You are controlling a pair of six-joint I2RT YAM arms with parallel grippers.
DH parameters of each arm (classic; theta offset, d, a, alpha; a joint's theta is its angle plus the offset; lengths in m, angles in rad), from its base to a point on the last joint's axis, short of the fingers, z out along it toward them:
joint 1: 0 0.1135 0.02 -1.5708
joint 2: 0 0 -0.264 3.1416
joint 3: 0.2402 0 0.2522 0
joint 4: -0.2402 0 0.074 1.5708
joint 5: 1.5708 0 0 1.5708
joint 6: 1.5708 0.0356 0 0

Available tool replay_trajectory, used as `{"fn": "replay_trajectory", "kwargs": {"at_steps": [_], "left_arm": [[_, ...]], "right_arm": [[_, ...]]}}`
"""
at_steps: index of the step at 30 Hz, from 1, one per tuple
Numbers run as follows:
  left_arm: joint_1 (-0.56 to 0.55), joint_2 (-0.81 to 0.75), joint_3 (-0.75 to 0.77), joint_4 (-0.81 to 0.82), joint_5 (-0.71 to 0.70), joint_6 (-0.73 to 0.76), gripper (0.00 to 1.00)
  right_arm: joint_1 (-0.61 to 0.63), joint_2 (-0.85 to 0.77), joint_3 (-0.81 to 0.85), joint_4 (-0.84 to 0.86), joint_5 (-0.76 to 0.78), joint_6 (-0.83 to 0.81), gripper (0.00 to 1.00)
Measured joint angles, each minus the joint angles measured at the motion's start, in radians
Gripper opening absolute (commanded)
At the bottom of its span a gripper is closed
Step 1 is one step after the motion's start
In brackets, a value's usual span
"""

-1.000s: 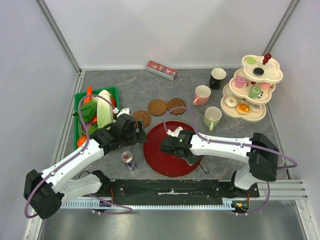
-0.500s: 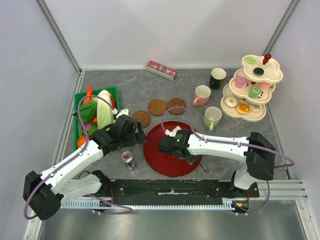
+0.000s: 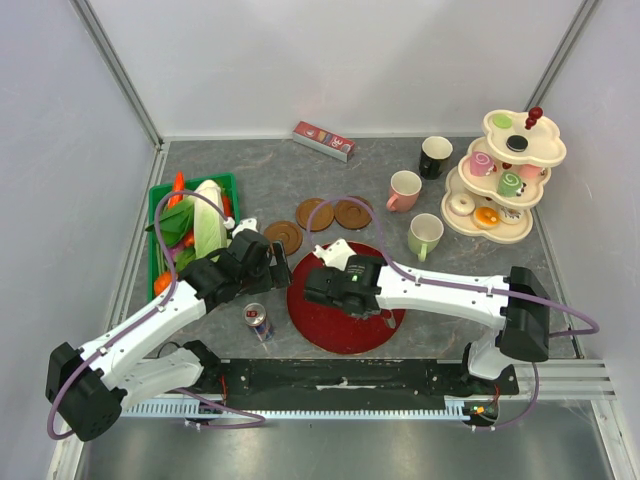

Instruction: Serve the afternoon tea

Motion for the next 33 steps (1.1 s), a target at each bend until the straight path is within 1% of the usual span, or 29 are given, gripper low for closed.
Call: {"fn": "replay_trajectory", "kwargs": {"at_steps": [10,14,17,24,29,33], "left_arm": [[0.0,-0.003,0.0,0.0,0.0,-0.001,0.99],[0.0,-0.011,0.0,0.0,-0.001,-0.003,0.99],[0.0,-0.018,0.0,0.0,-0.004,-0.004,0.99],[0.0,-0.023,0.0,0.002,-0.013,-0.004,0.99],[0.0,-0.021,0.001,0.015,-0.013,-0.003,0.99],[0.0,-0.005,0.005,0.049,-0.006,-0.002,0.99]], "right_arm": [[0.007,-0.024,0.085,-0.013,0.053,0.016,0.43],[-0.007,-0.037,0.179,-0.02,0.097,0.01,0.42],[-0.058,-0.037,0.281,-0.018,0.141,-0.014,0.42],[-0.252,-0.033,0.528,-0.018,0.241,-0.111,0.42],[-0.462,-0.029,0.693,-0.018,0.296,-0.197,0.42],[-0.628,-0.04,0.743,-0.018,0.323,-0.261,0.43]]}}
